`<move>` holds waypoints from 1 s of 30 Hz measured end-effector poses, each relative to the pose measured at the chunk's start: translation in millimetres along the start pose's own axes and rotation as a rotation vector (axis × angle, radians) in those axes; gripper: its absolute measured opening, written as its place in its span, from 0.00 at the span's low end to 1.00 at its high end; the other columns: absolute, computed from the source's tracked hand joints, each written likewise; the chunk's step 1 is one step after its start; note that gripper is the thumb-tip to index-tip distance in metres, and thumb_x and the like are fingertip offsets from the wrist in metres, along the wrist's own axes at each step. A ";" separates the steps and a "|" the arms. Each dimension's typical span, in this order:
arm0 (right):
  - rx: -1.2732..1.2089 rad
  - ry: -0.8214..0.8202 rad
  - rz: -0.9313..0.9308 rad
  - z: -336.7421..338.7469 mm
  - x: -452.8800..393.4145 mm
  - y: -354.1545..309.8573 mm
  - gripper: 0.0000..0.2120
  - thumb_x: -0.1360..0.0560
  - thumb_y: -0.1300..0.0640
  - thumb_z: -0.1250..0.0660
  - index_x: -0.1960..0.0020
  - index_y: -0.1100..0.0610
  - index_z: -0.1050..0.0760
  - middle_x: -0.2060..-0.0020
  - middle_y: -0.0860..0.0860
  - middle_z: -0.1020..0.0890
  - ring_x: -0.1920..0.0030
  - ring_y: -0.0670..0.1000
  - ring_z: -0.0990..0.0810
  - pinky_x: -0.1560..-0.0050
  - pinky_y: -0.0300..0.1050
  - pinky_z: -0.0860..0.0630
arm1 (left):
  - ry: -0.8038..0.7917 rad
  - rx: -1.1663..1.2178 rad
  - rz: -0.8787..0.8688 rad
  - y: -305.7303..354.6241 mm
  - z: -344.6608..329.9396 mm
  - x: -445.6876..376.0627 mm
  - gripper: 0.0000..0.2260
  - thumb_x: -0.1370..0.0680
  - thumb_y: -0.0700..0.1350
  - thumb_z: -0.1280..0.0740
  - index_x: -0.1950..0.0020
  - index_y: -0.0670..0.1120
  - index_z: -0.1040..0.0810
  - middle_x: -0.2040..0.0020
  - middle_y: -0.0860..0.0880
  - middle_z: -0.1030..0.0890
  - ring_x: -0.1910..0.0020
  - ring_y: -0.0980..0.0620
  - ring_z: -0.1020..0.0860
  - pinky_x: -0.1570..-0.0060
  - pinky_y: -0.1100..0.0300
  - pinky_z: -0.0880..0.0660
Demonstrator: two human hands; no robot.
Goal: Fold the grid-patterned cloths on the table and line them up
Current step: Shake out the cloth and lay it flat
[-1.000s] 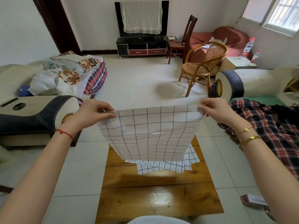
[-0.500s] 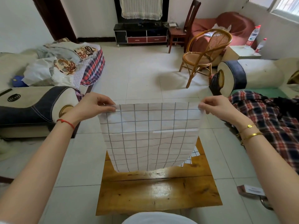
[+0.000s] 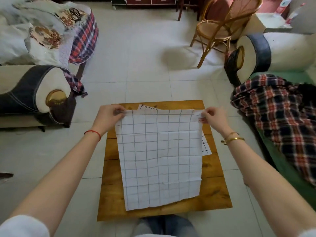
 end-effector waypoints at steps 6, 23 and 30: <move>-0.022 0.063 -0.053 -28.1 -22.4 29.7 0.08 0.24 0.60 0.36 0.59 0.61 0.21 0.64 0.55 0.16 0.61 0.49 0.15 0.52 0.52 0.18 | 0.074 0.007 0.079 -32.2 -30.0 -16.1 0.04 0.25 0.43 0.28 0.51 0.47 0.16 0.52 0.51 0.16 0.50 0.54 0.21 0.45 0.60 0.26; -0.170 0.091 -0.214 -56.7 -3.9 81.6 0.14 0.22 0.51 0.39 0.54 0.59 0.19 0.58 0.53 0.16 0.55 0.50 0.16 0.55 0.46 0.18 | -0.098 -0.019 0.214 -80.0 -81.6 23.0 0.03 0.26 0.46 0.28 0.53 0.51 0.17 0.56 0.55 0.18 0.55 0.59 0.23 0.54 0.67 0.28; -0.128 0.062 -0.316 -71.1 23.0 128.6 0.10 0.23 0.56 0.38 0.55 0.59 0.20 0.60 0.54 0.16 0.56 0.52 0.16 0.54 0.49 0.18 | -0.223 -0.039 0.291 -101.4 -124.1 70.7 0.02 0.26 0.44 0.28 0.56 0.51 0.17 0.55 0.55 0.19 0.52 0.56 0.23 0.49 0.59 0.24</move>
Point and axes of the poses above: each hand's wrist, its own x-axis away from the middle knuckle, its own z-axis out of the back of the hand, y = z × x, the point moved 4 cm from there along -x, towards the middle knuckle
